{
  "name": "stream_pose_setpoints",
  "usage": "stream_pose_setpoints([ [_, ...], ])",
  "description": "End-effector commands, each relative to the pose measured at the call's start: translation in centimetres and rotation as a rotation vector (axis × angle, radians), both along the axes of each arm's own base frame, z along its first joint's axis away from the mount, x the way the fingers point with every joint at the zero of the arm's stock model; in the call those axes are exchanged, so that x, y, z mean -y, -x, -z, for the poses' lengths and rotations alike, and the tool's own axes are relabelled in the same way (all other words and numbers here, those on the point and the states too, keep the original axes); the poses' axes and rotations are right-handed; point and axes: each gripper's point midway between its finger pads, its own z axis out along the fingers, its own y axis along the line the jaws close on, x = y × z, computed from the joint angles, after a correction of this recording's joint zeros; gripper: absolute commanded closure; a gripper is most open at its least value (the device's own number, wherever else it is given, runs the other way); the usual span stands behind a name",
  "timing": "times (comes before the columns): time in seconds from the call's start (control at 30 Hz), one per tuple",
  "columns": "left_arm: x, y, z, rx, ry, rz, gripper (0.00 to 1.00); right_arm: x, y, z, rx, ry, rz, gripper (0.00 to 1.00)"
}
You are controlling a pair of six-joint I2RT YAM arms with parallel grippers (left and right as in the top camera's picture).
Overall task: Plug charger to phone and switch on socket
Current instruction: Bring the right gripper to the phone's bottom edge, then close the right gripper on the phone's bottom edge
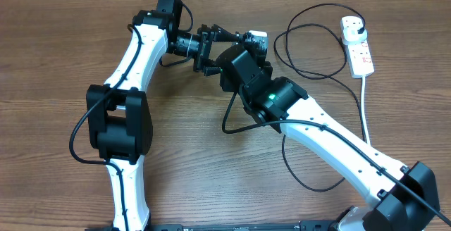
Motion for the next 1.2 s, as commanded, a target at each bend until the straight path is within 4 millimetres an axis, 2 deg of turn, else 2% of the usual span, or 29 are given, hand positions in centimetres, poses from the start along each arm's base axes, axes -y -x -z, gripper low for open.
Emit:
stream_pose_setpoints([
  [0.0, 0.4, -0.2, -0.8, 0.016, 0.013, 0.006, 0.31, 0.3, -0.7, -1.6, 0.051, -0.008, 0.035, 0.38],
  [0.1, 0.4, -0.3, -0.7, 0.018, 0.003, 0.004, 0.31, 0.3, -0.8, -1.6, 0.053, -0.009, 0.035, 0.38],
  [0.23, 0.4, -0.3, -0.7, 0.018, 0.002, 0.004, 0.31, 0.2, -0.8, -1.7, 0.058, -0.015, 0.035, 0.44],
  [0.57, 0.4, -0.2, -0.8, 0.022, 0.010, 0.008, 0.30, -0.4, -0.6, -1.6, 0.042, -0.038, 0.009, 0.50],
  [0.7, 0.5, -0.1, -1.2, 0.031, 0.037, 0.017, 0.31, -0.8, -0.6, -1.6, 0.039, -0.053, -0.004, 0.57],
  [1.17, 0.6, -0.1, -1.2, 0.039, 0.037, 0.020, 0.31, -0.8, -0.8, -1.8, 0.049, -0.055, -0.006, 0.65],
])
